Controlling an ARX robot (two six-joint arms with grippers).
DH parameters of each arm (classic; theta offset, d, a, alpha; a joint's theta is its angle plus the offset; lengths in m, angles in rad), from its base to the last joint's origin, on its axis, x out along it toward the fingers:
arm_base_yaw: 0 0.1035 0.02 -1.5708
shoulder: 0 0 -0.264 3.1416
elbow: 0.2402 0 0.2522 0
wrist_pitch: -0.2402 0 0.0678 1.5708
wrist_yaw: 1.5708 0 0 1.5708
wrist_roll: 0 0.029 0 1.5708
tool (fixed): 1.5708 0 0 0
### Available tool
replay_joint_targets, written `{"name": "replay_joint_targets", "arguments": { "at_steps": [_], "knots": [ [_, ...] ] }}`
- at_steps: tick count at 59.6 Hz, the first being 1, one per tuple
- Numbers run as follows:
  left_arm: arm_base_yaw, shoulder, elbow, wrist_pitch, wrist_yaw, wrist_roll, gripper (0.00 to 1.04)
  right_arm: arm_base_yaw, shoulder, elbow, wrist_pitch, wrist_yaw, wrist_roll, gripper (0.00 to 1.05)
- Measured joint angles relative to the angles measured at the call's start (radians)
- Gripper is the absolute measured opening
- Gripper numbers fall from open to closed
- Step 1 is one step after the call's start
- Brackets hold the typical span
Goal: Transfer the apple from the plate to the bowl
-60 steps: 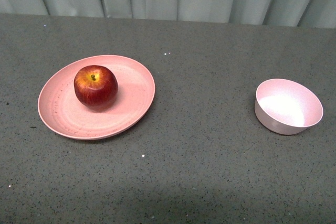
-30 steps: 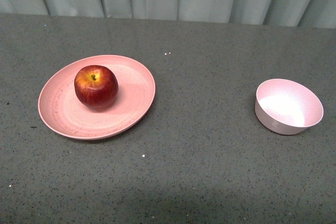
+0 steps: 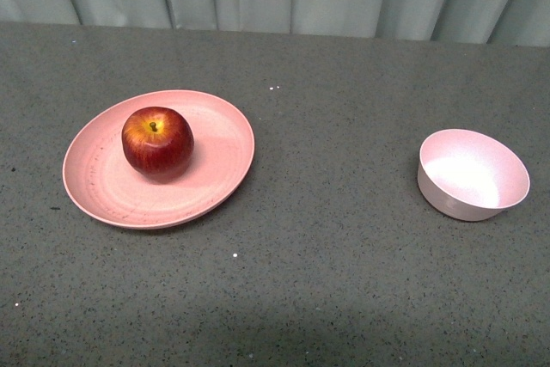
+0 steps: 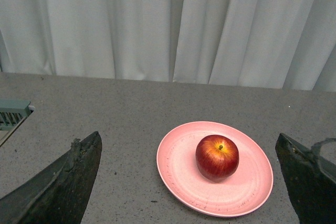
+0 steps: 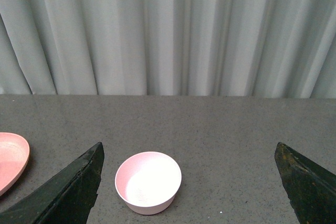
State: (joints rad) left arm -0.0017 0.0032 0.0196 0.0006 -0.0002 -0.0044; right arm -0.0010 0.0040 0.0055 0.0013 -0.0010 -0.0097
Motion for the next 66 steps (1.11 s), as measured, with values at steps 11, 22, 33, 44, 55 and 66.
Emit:
{"name": "replay_joint_targets", "arguments": {
  "at_steps": [11,22,33,44,55,66],
  "knots": [
    [0.0,0.0,0.0,0.0,0.0,0.0,0.98,0.0,0.0,0.0,0.0,0.0,0.0,0.95],
    [0.0,0.0,0.0,0.0,0.0,0.0,0.98,0.0,0.0,0.0,0.0,0.0,0.0,0.95],
    [0.0,0.0,0.0,0.0,0.0,0.0,0.98,0.0,0.0,0.0,0.0,0.0,0.0,0.95],
    [0.0,0.0,0.0,0.0,0.0,0.0,0.98,0.0,0.0,0.0,0.0,0.0,0.0,0.95],
    [0.0,0.0,0.0,0.0,0.0,0.0,0.98,0.0,0.0,0.0,0.0,0.0,0.0,0.95],
    [0.0,0.0,0.0,0.0,0.0,0.0,0.98,0.0,0.0,0.0,0.0,0.0,0.0,0.95]
  ]
}}
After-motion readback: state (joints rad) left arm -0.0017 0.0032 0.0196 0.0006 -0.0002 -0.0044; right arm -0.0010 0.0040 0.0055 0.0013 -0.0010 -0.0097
